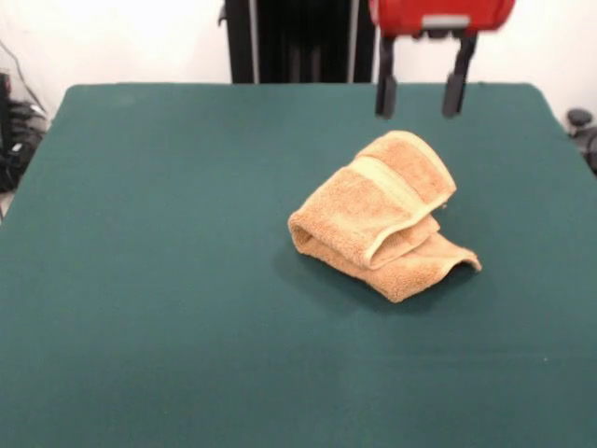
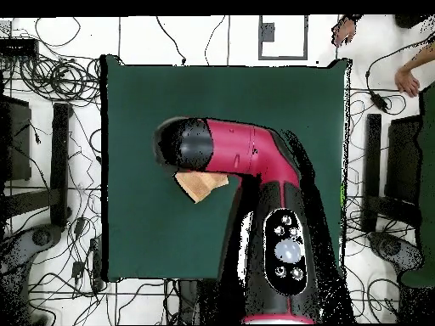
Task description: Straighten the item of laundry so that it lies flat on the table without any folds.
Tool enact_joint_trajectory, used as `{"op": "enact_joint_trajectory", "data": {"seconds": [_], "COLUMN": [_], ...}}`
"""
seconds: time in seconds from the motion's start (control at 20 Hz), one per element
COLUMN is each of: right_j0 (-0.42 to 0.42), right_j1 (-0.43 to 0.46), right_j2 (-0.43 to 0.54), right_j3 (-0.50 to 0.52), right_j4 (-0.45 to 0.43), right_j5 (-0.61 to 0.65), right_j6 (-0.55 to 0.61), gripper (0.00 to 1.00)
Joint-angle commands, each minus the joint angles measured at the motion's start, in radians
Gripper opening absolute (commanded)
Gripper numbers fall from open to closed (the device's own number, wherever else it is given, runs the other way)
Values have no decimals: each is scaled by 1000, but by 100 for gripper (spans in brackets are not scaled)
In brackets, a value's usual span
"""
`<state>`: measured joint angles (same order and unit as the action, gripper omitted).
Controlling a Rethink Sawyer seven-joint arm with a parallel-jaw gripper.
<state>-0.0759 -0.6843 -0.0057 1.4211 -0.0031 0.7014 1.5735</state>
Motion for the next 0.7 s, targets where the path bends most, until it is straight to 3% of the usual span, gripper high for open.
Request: {"op": "enact_joint_trajectory", "data": {"seconds": [0.05, 0.35, 0.7], "right_j0": [37, 49, 31], "right_j1": [191, 283, 330], "right_j2": [49, 42, 80], "right_j3": [-214, -311, -325], "right_j4": [28, 37, 47], "right_j5": [103, 83, 69], "right_j6": [198, 206, 150], "gripper": [100, 100, 100]}}
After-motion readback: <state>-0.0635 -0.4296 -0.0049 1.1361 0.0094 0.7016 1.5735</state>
